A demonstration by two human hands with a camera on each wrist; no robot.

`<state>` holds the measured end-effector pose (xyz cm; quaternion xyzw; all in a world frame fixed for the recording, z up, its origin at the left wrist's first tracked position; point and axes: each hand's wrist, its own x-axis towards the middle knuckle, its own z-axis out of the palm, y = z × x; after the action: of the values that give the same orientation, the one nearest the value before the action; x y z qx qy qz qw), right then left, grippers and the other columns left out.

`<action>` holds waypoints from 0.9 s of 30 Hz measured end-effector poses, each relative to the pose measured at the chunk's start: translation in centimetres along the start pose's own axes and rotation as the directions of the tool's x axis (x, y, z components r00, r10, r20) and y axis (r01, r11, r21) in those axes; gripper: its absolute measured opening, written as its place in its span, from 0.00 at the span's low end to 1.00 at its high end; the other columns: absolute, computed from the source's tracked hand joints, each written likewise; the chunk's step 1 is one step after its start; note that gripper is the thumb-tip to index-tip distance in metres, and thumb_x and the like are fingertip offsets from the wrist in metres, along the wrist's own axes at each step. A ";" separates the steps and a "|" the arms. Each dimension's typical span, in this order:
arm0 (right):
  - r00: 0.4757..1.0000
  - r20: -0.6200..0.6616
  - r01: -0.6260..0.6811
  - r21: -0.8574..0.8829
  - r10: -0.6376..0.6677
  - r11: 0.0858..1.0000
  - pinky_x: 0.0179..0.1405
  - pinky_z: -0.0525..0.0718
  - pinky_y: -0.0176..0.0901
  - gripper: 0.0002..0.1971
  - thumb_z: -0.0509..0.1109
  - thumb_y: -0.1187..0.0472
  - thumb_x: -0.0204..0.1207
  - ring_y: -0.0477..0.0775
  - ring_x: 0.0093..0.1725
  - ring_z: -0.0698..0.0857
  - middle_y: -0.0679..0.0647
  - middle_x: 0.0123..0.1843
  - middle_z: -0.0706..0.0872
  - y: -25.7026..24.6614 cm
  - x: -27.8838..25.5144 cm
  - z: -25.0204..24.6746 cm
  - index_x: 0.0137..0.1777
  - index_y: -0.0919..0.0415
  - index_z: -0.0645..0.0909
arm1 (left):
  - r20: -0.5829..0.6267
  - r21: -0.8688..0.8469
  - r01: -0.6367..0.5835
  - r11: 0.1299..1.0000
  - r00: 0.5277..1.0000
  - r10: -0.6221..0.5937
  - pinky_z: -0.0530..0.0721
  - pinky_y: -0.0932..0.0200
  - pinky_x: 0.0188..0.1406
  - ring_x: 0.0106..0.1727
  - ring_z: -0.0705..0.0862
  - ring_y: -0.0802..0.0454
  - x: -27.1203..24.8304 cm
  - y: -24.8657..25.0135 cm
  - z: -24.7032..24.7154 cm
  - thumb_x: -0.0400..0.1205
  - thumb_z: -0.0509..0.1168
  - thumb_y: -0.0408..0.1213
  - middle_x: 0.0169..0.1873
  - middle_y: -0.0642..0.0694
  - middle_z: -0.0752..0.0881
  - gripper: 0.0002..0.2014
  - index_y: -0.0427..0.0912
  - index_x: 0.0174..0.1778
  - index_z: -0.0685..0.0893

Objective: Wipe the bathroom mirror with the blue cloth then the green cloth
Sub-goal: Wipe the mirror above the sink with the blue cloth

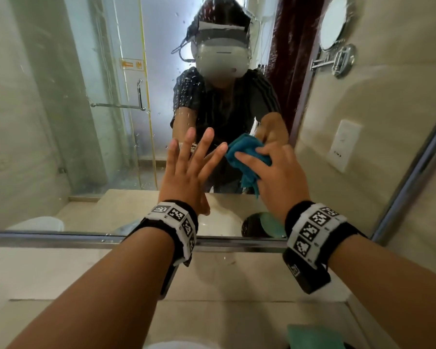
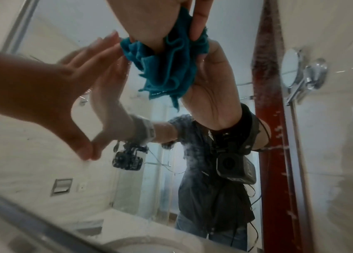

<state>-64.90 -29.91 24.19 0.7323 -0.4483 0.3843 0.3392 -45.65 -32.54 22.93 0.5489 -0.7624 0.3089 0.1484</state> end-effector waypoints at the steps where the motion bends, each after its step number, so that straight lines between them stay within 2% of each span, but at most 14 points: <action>1: 1.000 -0.015 0.010 -0.007 -0.010 1.000 0.42 0.83 0.50 0.29 0.80 0.71 0.62 0.60 0.50 0.71 0.60 0.54 0.76 -0.3 0.1 0.4 0.65 0.56 0.82 | -0.009 0.000 0.000 1.000 1.000 0.000 0.26 0.37 0.74 0.75 0.21 0.35 0.0 0.0 0.1 0.55 0.74 0.71 0.74 0.40 0.19 0.75 0.49 0.77 0.21; 3: 0.997 0.021 0.075 -0.035 -0.075 0.997 0.41 0.82 0.50 0.31 0.81 0.69 0.62 0.60 0.48 0.73 0.59 0.53 0.76 -1.0 -1.0 1.6 0.67 0.54 0.80 | -0.039 -0.004 -0.012 1.000 0.999 0.012 0.26 0.37 0.75 0.76 0.21 0.36 0.0 -0.1 0.4 0.54 0.74 0.71 0.75 0.41 0.20 0.75 0.49 0.78 0.24; 6: 0.941 0.218 0.277 -0.050 -0.260 0.960 0.35 0.83 0.50 0.32 0.84 0.68 0.54 0.61 0.37 0.79 0.60 0.45 0.82 -1.7 -4.8 3.1 0.62 0.53 0.84 | -0.085 -0.054 -0.029 0.998 0.996 0.024 0.27 0.39 0.76 0.77 0.23 0.38 -0.1 -0.2 0.8 0.57 0.72 0.71 0.76 0.42 0.22 0.71 0.50 0.80 0.28; 8: 0.906 0.312 0.305 -0.008 -0.288 0.952 0.31 0.83 0.50 0.33 0.85 0.68 0.52 0.60 0.34 0.79 0.60 0.43 0.83 -1.5 -7.1 3.5 0.60 0.53 0.85 | -0.078 -0.085 -0.020 0.996 0.997 0.014 0.27 0.39 0.76 0.76 0.22 0.39 -0.4 0.0 1.1 0.60 0.71 0.70 0.77 0.43 0.22 0.68 0.51 0.80 0.28; 10: 0.889 0.359 0.300 0.013 -0.285 0.954 0.31 0.84 0.50 0.33 0.86 0.67 0.51 0.59 0.35 0.79 0.59 0.43 0.83 -1.2 -8.1 3.3 0.60 0.53 0.84 | -0.038 -0.090 0.016 0.996 0.999 -0.020 0.25 0.38 0.75 0.75 0.19 0.38 -0.8 0.2 1.3 0.59 0.74 0.68 0.75 0.43 0.19 0.71 0.51 0.78 0.25; 12: 0.897 0.346 0.291 0.007 -0.275 0.957 0.32 0.84 0.48 0.32 0.86 0.65 0.51 0.59 0.36 0.80 0.59 0.44 0.83 -0.6 -7.4 2.8 0.60 0.53 0.85 | -0.029 -0.092 0.040 0.995 0.999 -0.043 0.24 0.38 0.75 0.75 0.20 0.38 -1.0 0.3 1.4 0.56 0.76 0.67 0.74 0.42 0.19 0.73 0.51 0.78 0.25; 16: 0.984 0.117 0.138 -0.031 -0.134 0.990 0.37 0.82 0.50 0.30 0.81 0.66 0.60 0.61 0.45 0.74 0.60 0.50 0.78 -1.0 -3.5 2.3 0.65 0.52 0.82 | -0.043 -0.105 0.034 0.994 0.998 -0.038 0.25 0.38 0.76 0.76 0.21 0.37 -0.9 0.2 1.8 0.54 0.76 0.68 0.75 0.42 0.19 0.74 0.51 0.79 0.26; 19: 0.992 0.062 0.113 -0.038 -0.111 0.993 0.38 0.82 0.50 0.31 0.80 0.67 0.61 0.60 0.46 0.71 0.58 0.52 0.72 -2.5 -2.8 3.4 0.67 0.52 0.80 | -0.064 -0.111 0.022 0.994 0.998 -0.030 0.28 0.37 0.77 0.76 0.22 0.37 -1.0 0.2 2.0 0.54 0.76 0.68 0.76 0.42 0.20 0.73 0.51 0.80 0.28; 21: 0.969 0.138 0.209 -0.002 -0.207 0.978 0.33 0.83 0.50 0.33 0.81 0.67 0.61 0.61 0.41 0.75 0.58 0.50 0.73 -3.0 -4.5 4.8 0.67 0.51 0.77 | -0.068 -0.134 0.023 0.991 0.997 -0.033 0.30 0.36 0.77 0.76 0.22 0.37 -1.1 0.2 2.1 0.56 0.74 0.69 0.76 0.41 0.22 0.71 0.51 0.79 0.27; 23: 0.919 0.285 0.274 0.033 -0.272 0.961 0.27 0.81 0.49 0.36 0.82 0.67 0.59 0.60 0.37 0.76 0.59 0.47 0.74 -2.9 -7.3 5.4 0.67 0.52 0.74 | -0.039 -0.135 0.033 0.990 0.998 -0.038 0.29 0.36 0.76 0.76 0.22 0.36 -1.3 0.4 2.0 0.60 0.70 0.71 0.74 0.41 0.18 0.70 0.51 0.77 0.22; 25: 0.868 0.400 0.298 0.058 -0.296 0.953 0.25 0.80 0.47 0.35 0.83 0.66 0.56 0.60 0.36 0.77 0.60 0.46 0.77 -1.6 -10.0 5.1 0.66 0.54 0.77 | 0.015 -0.114 0.057 0.992 0.998 -0.056 0.25 0.37 0.74 0.75 0.21 0.35 -1.6 0.6 2.0 0.60 0.72 0.69 0.68 0.41 0.12 0.71 0.51 0.74 0.19; 27: 0.832 0.452 0.332 0.056 -0.321 0.941 0.27 0.81 0.46 0.30 0.82 0.67 0.58 0.59 0.36 0.78 0.62 0.45 0.81 0.3 -11.7 4.1 0.63 0.55 0.82 | 0.043 -0.108 0.079 0.991 0.996 -0.074 0.23 0.37 0.72 0.73 0.19 0.38 -1.8 0.8 1.9 0.59 0.75 0.66 0.66 0.40 0.10 0.74 0.51 0.73 0.17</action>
<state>-67.66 -28.80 12.14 0.8632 -0.3882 0.1329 0.2943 -45.57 -32.24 20.26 0.5746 -0.7594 0.2500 0.1751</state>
